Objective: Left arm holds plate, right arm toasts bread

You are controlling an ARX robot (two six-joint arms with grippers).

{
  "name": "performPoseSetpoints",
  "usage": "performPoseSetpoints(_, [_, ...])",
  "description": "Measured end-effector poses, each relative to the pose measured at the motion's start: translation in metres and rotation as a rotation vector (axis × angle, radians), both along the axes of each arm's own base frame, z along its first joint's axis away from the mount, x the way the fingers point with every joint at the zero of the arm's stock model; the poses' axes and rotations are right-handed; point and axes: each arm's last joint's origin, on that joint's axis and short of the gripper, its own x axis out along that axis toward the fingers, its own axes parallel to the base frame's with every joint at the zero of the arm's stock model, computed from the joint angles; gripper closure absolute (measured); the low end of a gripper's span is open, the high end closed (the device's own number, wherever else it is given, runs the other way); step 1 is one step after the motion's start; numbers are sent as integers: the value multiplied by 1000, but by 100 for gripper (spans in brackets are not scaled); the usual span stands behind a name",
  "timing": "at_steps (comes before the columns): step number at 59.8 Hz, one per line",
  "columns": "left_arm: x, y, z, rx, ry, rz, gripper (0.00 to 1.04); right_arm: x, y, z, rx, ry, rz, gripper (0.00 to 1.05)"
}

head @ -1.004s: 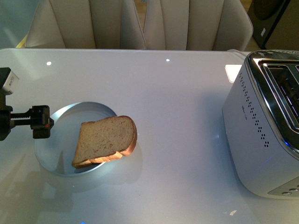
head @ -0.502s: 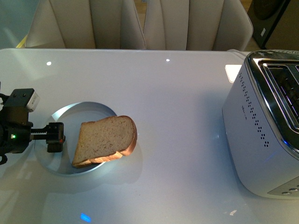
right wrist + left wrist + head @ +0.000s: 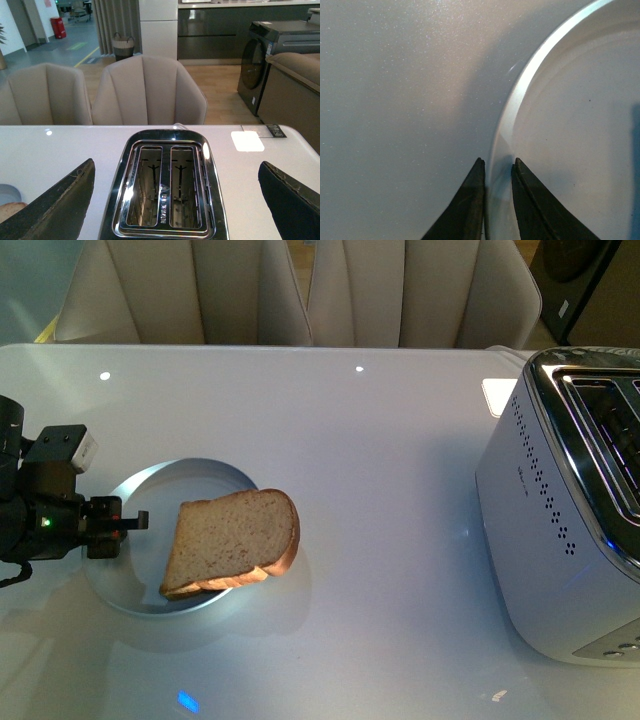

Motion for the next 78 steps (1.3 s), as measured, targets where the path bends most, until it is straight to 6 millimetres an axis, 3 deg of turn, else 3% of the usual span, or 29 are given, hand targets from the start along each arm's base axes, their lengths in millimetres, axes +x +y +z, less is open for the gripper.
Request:
performPoseSetpoints(4, [1,1,1,-26,7,19,101,0,0,0,0,0,0,9])
performPoseSetpoints(35, [-9,17,13,-198,42,164,101,0,0,0,0,0,0,9])
performPoseSetpoints(61, [-3,18,77,-236,-12,178,101,0,0,0,0,0,0,9])
performPoseSetpoints(78, [3,-18,148,-334,-93,148,101,0,0,0,0,0,0,9])
